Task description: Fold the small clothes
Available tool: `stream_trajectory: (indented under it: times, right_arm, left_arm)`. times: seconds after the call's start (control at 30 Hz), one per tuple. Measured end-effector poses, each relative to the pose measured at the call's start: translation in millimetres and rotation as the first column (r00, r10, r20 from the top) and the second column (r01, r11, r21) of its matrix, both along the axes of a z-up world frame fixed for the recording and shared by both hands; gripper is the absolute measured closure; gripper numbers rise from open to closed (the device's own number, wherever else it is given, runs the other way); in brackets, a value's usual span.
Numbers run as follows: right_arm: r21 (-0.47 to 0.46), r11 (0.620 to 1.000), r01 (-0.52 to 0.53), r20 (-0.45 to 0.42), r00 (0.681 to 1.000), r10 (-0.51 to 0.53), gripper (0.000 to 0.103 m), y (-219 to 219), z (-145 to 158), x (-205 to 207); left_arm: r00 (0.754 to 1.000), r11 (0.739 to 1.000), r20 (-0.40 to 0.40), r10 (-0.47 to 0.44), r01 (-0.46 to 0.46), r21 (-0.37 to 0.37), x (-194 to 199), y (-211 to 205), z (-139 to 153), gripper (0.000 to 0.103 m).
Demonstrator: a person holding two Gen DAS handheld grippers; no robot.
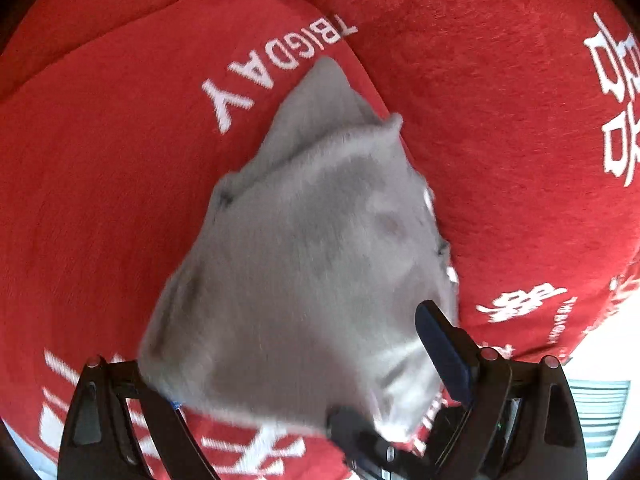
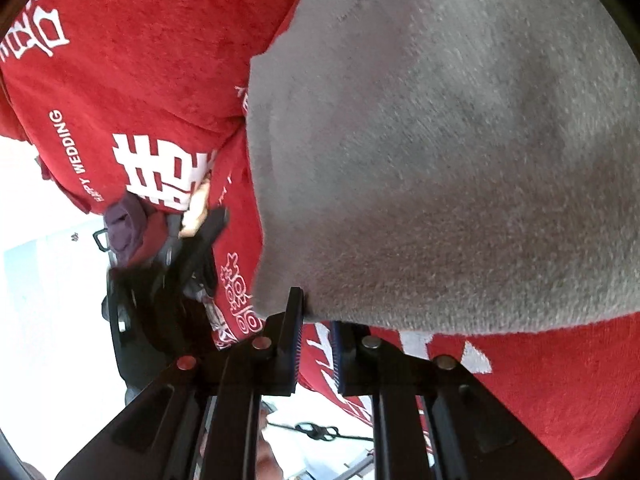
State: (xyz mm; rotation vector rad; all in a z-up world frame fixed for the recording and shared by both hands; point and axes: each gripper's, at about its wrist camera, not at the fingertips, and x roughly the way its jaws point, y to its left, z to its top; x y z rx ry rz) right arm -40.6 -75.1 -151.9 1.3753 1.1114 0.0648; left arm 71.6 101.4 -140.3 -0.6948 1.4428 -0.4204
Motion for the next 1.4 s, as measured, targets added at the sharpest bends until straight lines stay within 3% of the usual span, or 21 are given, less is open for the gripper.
stream_trajectory:
  times: [0.1,0.17,0.23,0.33,0.4,0.47,0.53,0.67,0.8,0.93,1.07,1.17,1.3,1.33,1.4]
  right_arm:
    - [-0.015,0.999,-0.039,-0.010,0.999,0.039,0.089,4,0,-1]
    - [-0.033,0.996,-0.084,-0.022,0.996,0.083,0.089,6,2,-3]
    - [-0.047,0.990,-0.130,-0.032,0.991,0.128,0.086,5,8,-7]
    - [-0.061,0.979,-0.193,-0.053,0.980,0.190,0.086,-1,18,-12]
    - [-0.084,0.965,-0.247,-0.067,0.968,0.241,0.086,-8,28,-14]
    - [-0.139,0.945,-0.295,-0.080,0.955,0.286,0.079,-18,40,-12]
    - [-0.195,0.921,-0.338,-0.099,0.941,0.324,0.051,-30,52,-5]
    - [-0.265,0.887,-0.379,-0.118,0.925,0.360,0.048,-53,69,18]
    - [-0.302,0.845,-0.441,-0.121,0.897,0.425,0.044,-64,82,64]
    - [-0.291,0.768,-0.570,-0.151,0.820,0.552,0.032,-51,84,123]
    - [-0.267,0.645,-0.716,-0.195,0.695,0.692,0.022,-14,78,186]
    - [-0.260,0.548,-0.795,-0.272,0.605,0.749,0.021,14,66,219]
    - [-0.251,0.449,-0.857,-0.348,0.513,0.785,0.021,45,47,245]
    - [-0.259,0.406,-0.876,-0.380,0.479,0.791,0.021,55,42,251]
    - [-0.264,0.355,-0.897,-0.417,0.438,0.796,0.021,67,33,258]
  left_arm:
    - [1.000,0.998,0.022,-0.001,0.000,0.062,5,-4,-1,0.027]
    - [0.999,0.992,0.035,-0.018,0.014,0.123,7,-8,-1,0.045]
    - [0.999,0.987,0.034,-0.036,0.030,0.161,9,-9,-2,0.071]
    - [0.997,0.973,0.052,-0.059,0.046,0.224,9,-8,1,0.087]
    - [0.985,0.944,0.123,-0.117,0.071,0.323,6,-12,12,0.087]
    - [0.961,0.907,0.196,-0.194,0.099,0.410,2,-21,24,0.087]
    - [0.926,0.869,0.258,-0.275,0.125,0.478,-6,-32,36,0.087]
    - [0.822,0.781,0.355,-0.445,0.162,0.603,-23,-56,54,0.087]
    - [0.752,0.738,0.398,-0.526,0.171,0.653,-30,-66,64,0.087]
    - [0.682,0.698,0.422,-0.597,0.183,0.692,-39,-77,70,0.087]
    - [0.621,0.671,0.439,-0.649,0.195,0.716,-46,-85,72,0.087]
    - [0.602,0.667,0.448,-0.661,0.200,0.717,-48,-88,72,0.087]
    - [0.593,0.676,0.461,-0.661,0.202,0.709,-50,-90,75,0.087]
    - [0.589,0.677,0.465,-0.661,0.203,0.707,-51,-91,76,0.087]
    - [0.580,0.677,0.470,-0.665,0.203,0.707,-53,-94,77,0.087]
